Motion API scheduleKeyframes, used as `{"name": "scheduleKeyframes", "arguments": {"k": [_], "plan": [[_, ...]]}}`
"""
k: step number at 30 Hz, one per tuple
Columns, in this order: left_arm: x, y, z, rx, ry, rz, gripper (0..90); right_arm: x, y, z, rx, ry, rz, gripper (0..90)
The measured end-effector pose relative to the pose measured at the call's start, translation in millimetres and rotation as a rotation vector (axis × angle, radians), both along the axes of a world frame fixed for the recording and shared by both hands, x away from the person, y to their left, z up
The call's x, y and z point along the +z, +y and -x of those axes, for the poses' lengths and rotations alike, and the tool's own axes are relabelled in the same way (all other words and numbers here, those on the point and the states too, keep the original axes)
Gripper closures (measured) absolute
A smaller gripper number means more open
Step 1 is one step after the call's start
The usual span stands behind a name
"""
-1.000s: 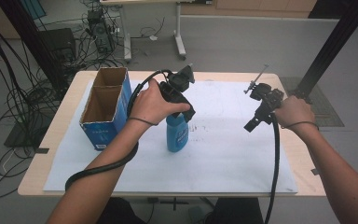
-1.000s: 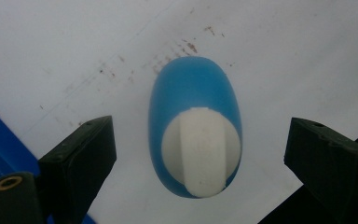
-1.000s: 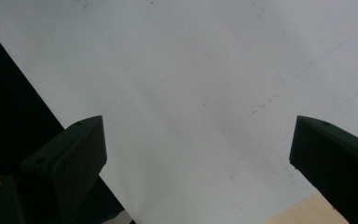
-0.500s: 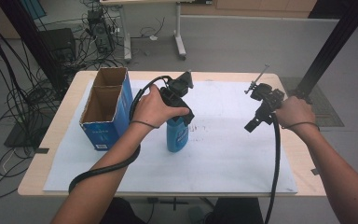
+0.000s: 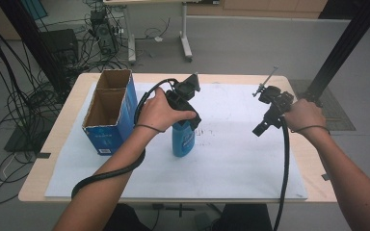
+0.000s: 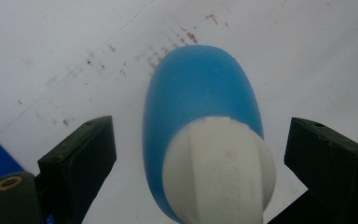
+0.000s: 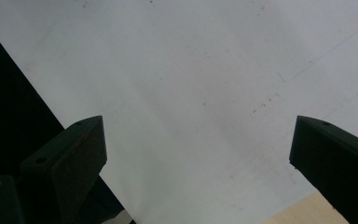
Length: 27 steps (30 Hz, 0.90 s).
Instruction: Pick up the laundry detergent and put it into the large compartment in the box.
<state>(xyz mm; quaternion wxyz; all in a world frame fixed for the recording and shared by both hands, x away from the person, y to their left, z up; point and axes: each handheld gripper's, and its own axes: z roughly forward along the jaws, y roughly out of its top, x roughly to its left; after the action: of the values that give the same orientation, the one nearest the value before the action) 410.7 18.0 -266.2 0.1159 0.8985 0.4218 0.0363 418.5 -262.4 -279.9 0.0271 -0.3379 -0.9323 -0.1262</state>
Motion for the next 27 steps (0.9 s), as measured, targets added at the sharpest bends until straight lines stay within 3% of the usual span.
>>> {"name": "scheduleKeyframes", "arguments": {"k": [27], "plan": [[3.1,-0.1,1.3,0.002,-0.006,0.002,9.2,0.9,0.1,0.2,0.005,-0.004,0.004,3.7]]}}
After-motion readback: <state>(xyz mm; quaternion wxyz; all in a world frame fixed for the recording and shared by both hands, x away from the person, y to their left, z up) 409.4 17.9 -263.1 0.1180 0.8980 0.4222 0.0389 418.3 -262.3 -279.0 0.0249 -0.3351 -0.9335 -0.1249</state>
